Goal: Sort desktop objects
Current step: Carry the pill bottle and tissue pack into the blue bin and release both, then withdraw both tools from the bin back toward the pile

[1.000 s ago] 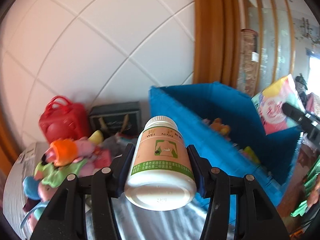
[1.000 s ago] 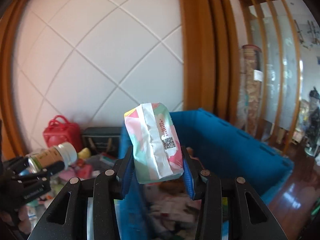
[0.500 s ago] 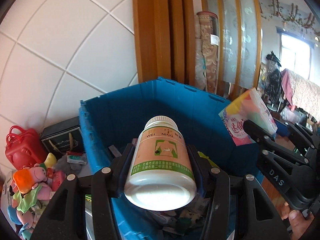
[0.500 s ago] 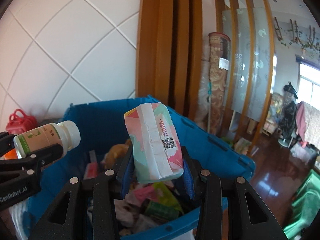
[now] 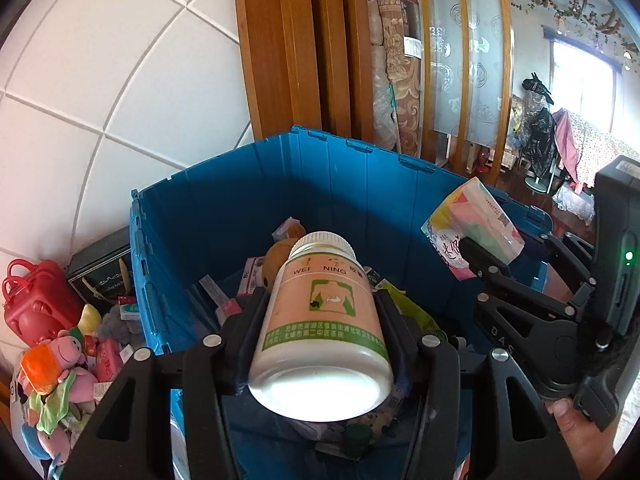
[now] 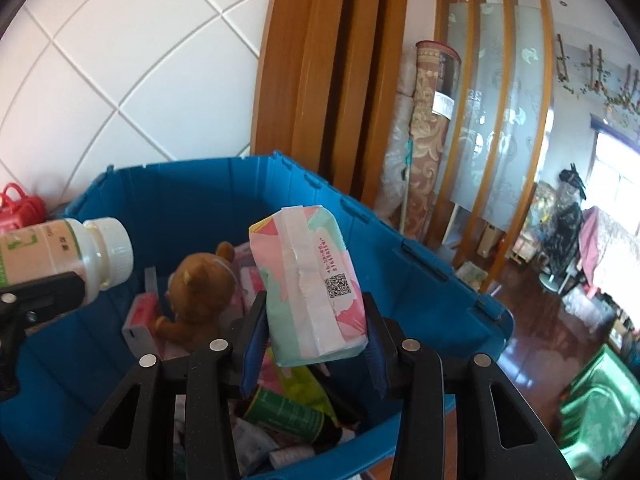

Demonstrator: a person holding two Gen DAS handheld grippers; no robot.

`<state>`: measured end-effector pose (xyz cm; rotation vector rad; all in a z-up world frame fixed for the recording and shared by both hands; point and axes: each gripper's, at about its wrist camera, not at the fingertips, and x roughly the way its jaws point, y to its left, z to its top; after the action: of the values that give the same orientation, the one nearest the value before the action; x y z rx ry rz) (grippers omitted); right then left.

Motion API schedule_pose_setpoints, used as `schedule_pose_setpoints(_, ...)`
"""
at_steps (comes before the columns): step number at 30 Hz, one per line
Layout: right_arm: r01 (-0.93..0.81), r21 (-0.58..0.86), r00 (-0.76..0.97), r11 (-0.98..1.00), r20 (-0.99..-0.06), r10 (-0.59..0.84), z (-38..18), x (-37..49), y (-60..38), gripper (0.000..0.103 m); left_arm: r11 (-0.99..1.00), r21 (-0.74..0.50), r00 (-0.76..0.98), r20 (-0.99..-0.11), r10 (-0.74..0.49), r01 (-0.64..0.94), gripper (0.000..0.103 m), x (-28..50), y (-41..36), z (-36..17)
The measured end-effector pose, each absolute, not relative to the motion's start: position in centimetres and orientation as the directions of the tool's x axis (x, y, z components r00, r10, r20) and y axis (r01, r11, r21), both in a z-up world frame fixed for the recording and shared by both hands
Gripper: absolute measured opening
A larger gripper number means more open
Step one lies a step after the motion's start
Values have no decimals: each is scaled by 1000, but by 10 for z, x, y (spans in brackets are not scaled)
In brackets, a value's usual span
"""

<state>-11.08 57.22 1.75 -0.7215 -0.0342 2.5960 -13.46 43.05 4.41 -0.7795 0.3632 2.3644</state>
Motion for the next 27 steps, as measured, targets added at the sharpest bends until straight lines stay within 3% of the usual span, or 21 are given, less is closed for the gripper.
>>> schedule_pose_setpoints(11,-407,-153,-750,-900,-506,425,7,-120,575,43,-797,62,-622,-662,419,-601,52,-142,430,38)
schedule_pose_setpoints(14,-407,-166,-750,-898,-500,432,5,-122,573,45,-806,56,-631,-655,416,-589,65,-144,426,40)
schedule_pose_setpoints(16,-411,-183,-747,-893,-494,445,5,-123,571,51,-812,53,-638,-649,414,-581,68,-144,424,41)
schedule_pose_setpoints(18,-411,-190,-747,-892,-491,449,4,-124,570,64,-812,52,-637,-650,414,-581,69,-145,423,40)
schedule_pose_setpoints(22,-412,-204,-750,-888,-478,458,5,-120,566,74,-811,53,-639,-647,416,-582,69,-144,423,40)
schedule_pose_setpoints(24,-416,-205,-752,-886,-470,462,8,-118,564,89,-811,48,-639,-643,422,-584,69,-143,421,41)
schedule_pose_setpoints(27,-422,-200,-764,-884,-446,465,19,-108,557,103,-813,36,-647,-626,435,-581,70,-141,413,44)
